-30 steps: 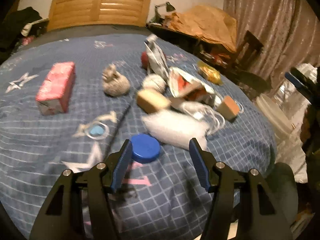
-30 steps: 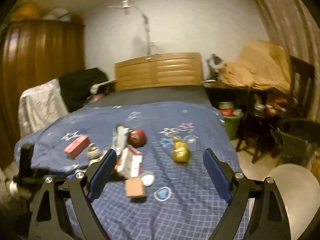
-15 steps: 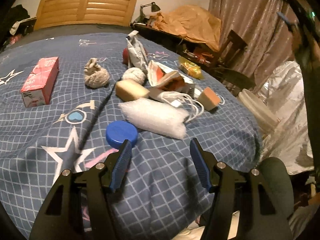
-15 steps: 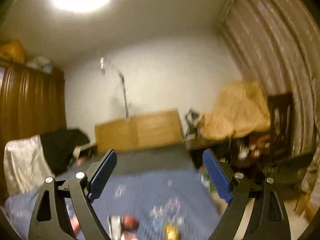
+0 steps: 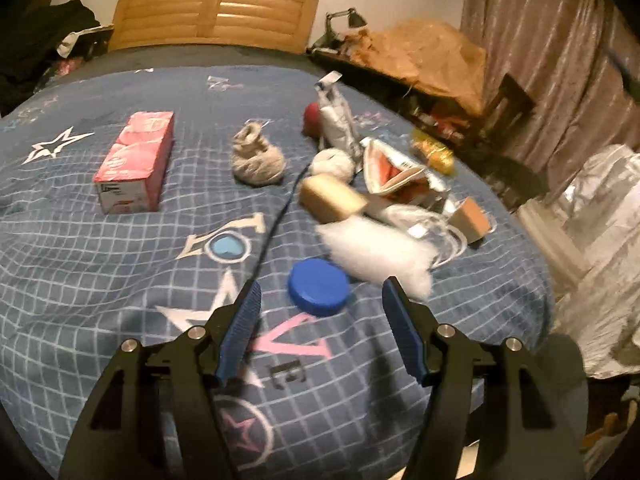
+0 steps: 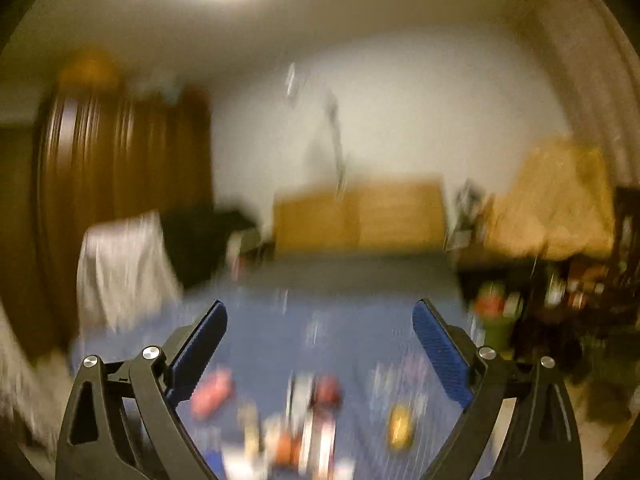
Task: Collect trash
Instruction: 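Grasp the blue bottle cap with the left tool while the right tool grasps bubble wrap, then carry the cap and bubble wrap to the white bucket and release both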
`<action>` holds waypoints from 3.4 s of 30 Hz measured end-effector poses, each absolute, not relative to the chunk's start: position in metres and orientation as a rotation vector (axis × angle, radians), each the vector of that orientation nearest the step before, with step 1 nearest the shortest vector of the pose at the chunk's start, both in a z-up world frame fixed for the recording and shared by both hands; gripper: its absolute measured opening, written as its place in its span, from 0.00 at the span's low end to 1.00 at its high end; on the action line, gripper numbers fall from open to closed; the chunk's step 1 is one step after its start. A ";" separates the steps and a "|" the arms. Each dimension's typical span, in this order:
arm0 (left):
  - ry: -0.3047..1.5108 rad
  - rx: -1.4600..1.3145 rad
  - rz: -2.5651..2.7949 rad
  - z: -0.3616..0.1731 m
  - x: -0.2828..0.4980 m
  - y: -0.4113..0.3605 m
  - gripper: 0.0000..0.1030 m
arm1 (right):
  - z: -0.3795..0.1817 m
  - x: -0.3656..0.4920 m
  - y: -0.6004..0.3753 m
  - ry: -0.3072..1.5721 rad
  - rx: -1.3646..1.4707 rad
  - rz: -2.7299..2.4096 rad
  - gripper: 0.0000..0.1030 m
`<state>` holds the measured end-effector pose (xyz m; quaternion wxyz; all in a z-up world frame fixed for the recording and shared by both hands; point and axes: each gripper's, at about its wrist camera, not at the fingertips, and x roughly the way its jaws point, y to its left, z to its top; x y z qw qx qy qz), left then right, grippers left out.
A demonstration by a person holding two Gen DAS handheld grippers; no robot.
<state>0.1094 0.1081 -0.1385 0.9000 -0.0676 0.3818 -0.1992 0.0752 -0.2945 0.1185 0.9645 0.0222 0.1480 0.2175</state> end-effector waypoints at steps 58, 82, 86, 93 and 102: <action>0.416 0.046 -0.109 -0.016 0.043 0.014 0.38 | -0.009 0.010 -0.212 0.320 0.028 0.204 0.46; 0.390 0.047 -0.099 -0.014 0.040 -0.005 0.38 | 0.001 -0.003 -0.215 0.269 0.037 0.177 0.46; 0.399 0.065 -0.130 -0.011 0.051 -0.021 0.38 | 0.010 0.002 -0.233 0.270 0.039 0.141 0.46; 0.405 0.097 -0.222 -0.005 0.070 -0.068 0.38 | 0.040 0.015 -0.301 0.260 0.056 0.029 0.46; 0.420 0.140 -0.396 0.008 0.096 -0.159 0.38 | 0.058 0.020 -0.435 0.341 0.056 -0.142 0.46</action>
